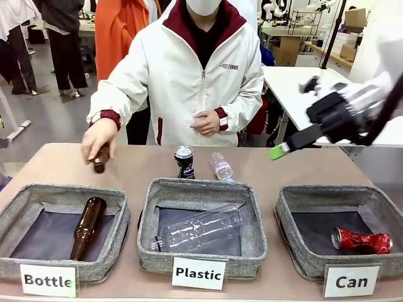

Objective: Sort the can waste into the basket.
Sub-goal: Pick up the can waste from the table and place it in the right Fabric basket.

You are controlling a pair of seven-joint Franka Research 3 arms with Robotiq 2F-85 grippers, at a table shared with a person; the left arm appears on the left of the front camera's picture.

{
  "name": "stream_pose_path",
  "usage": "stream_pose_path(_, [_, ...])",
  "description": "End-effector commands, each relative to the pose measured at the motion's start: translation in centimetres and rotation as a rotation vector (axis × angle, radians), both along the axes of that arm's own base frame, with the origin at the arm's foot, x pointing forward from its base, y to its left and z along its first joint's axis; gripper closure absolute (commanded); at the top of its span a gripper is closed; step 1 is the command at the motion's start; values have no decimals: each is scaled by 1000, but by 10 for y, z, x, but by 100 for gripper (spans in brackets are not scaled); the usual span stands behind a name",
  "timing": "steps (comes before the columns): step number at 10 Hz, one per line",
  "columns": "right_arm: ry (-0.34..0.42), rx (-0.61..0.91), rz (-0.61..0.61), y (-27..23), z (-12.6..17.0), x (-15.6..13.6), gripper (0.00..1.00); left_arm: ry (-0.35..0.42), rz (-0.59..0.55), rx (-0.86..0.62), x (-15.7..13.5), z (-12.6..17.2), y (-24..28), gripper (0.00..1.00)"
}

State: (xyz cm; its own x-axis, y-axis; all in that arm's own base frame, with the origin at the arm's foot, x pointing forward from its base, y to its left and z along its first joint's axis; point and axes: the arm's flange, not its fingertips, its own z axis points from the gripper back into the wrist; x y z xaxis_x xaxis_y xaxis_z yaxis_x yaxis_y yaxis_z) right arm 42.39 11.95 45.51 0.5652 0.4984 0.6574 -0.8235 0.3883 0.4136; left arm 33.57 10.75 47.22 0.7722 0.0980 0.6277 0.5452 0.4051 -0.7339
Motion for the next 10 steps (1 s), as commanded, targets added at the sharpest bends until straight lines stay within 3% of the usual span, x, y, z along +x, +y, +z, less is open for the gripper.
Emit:
stream_pose_path(1, [-206, 36, 59, 10, -11, 6, 0, -20, -25, -5, -23, 24, 24, 0])
stream_pose_path(2, [-211, 55, 76, 14, -15, 12, 0, 5, -23, 46, -45, 45, 57, 0])
stream_pose_path(4, [-293, 129, 108, 47, -39, 51, 0, 58, -110, 247, -105, 70, 112, 0])
stream_pose_path(6, [-336, 234, 159, 73, -57, 76, 0, -19, -96, 339, -153, 80, 129, 0])
stream_pose_path(7, [-362, 234, 167, 86, -61, 87, 0, -66, -51, 322, -159, 87, 142, 0])
stream_pose_path(8, [-294, 194, 181, 93, -66, 89, 0, -109, -48, 277, -164, 87, 144, 0])
stream_pose_path(10, [-315, 192, 137, 76, -55, 72, 0, -143, -50, 214, -157, 80, 135, 0])
